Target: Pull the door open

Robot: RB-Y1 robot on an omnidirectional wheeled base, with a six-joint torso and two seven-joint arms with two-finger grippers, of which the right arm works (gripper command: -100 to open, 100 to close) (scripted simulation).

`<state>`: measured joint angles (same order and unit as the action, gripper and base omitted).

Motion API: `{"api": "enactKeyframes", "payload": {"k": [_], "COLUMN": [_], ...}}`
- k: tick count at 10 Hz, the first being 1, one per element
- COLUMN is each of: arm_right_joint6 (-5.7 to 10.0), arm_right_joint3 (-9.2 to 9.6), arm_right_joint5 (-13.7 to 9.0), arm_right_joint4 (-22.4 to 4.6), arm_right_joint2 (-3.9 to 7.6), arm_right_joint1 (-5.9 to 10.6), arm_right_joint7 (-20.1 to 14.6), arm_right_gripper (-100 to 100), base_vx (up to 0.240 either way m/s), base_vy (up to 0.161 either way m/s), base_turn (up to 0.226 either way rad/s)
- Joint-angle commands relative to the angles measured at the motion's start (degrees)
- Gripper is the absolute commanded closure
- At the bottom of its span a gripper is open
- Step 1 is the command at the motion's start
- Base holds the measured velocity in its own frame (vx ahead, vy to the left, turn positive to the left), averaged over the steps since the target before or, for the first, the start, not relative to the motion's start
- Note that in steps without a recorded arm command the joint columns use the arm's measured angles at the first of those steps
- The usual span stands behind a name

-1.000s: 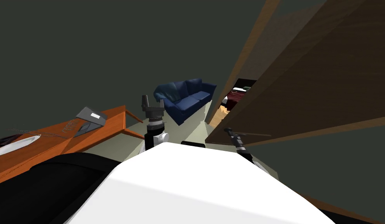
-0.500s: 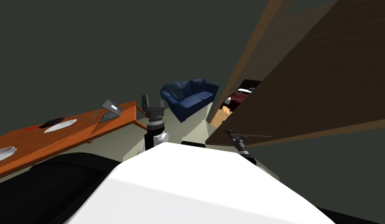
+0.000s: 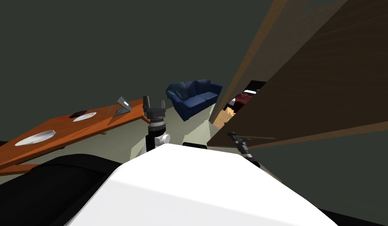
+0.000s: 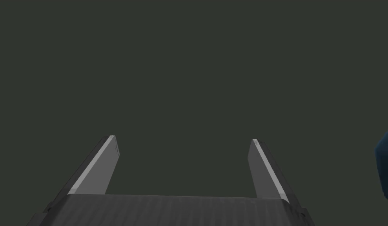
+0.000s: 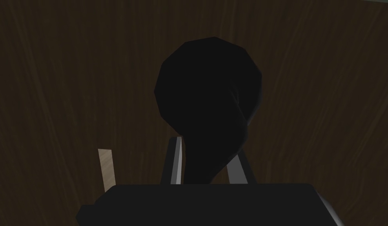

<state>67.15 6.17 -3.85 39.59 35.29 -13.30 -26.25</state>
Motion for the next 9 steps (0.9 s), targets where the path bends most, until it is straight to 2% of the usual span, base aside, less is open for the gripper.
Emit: {"api": "enactKeyframes", "payload": {"k": [1, 8, 9], "arm_right_joint6": [1.06, 5.11, 4.40], "arm_right_joint3": [0.15, 0.81, 0.96], "arm_right_joint5": [-0.04, -0.26, -0.14], "arm_right_joint4": [-0.53, -3.14, -2.19], "arm_right_joint2": [0.33, 1.42, 1.01], "arm_right_joint1": [-0.36, -1.01, -1.25], "arm_right_joint7": [-0.07, -0.59, -0.48], "arm_right_gripper": [100, 100, 100], "base_vx": [-0.198, -0.184, -0.093], "base_vy": [-0.074, -0.076, -0.017], "base_turn": [0.151, 0.146, 0.032]}}
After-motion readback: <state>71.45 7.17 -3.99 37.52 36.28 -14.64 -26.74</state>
